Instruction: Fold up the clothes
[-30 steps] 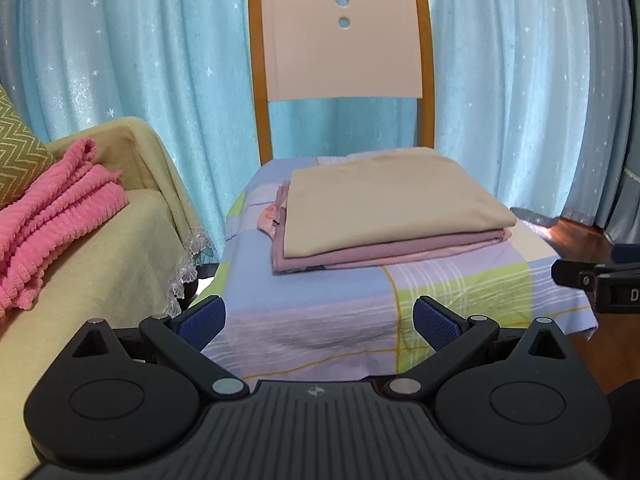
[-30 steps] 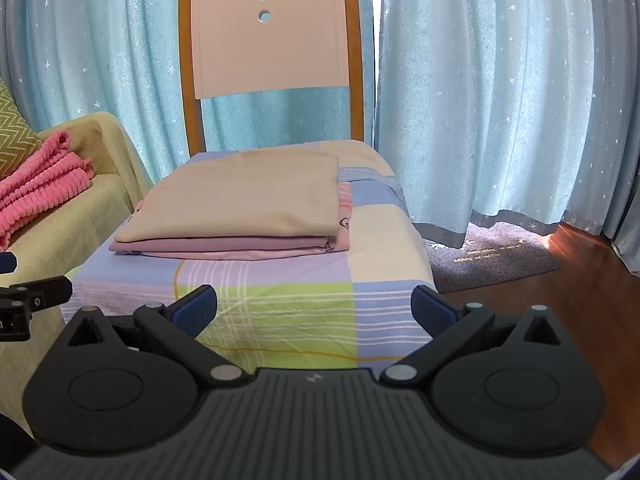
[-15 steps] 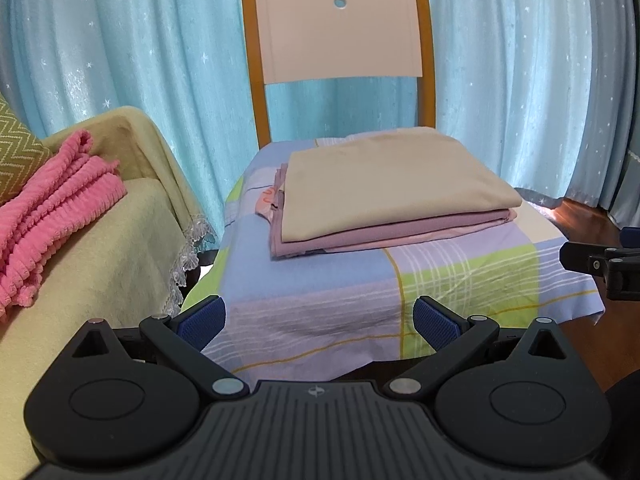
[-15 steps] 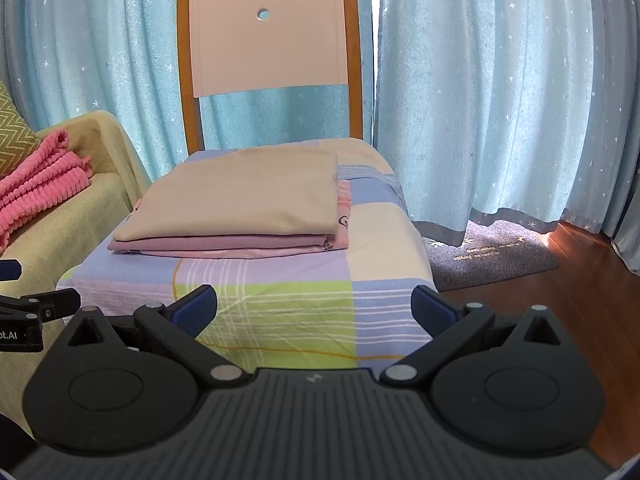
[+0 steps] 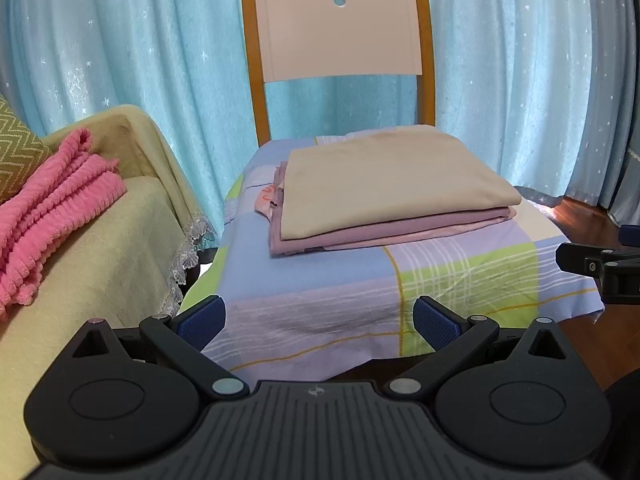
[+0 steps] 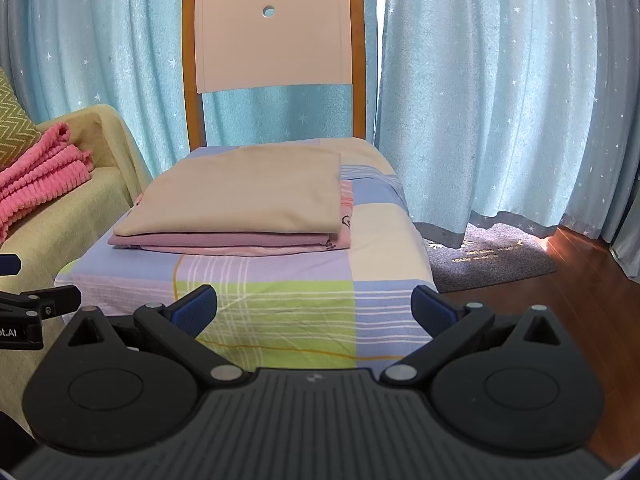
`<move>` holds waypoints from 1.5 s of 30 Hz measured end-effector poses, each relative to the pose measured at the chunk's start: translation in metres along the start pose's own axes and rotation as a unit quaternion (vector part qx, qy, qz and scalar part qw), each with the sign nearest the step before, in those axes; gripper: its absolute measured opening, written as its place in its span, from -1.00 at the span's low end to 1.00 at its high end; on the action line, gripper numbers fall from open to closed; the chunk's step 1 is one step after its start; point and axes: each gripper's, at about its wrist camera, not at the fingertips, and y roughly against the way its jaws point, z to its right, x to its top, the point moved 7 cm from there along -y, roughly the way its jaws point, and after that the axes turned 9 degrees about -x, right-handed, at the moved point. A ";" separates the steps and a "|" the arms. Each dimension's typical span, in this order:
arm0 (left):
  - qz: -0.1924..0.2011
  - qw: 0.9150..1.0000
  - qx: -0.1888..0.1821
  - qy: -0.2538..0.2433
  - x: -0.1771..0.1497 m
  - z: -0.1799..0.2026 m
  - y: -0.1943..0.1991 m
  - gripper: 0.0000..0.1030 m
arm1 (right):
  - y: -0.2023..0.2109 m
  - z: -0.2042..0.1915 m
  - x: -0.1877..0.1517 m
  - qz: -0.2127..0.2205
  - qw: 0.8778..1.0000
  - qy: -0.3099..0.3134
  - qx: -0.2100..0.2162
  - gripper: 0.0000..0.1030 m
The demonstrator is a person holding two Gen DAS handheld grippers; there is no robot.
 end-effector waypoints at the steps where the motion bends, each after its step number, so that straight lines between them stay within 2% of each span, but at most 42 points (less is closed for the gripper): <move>1: -0.001 1.000 0.000 0.000 0.000 0.000 0.000 0.99 | 0.000 0.000 0.000 0.000 1.000 0.000 0.000 0.99; 45: -0.013 1.000 -0.004 0.002 -0.003 -0.001 -0.005 0.99 | -0.005 0.001 -0.002 -0.012 1.000 0.003 -0.005 0.99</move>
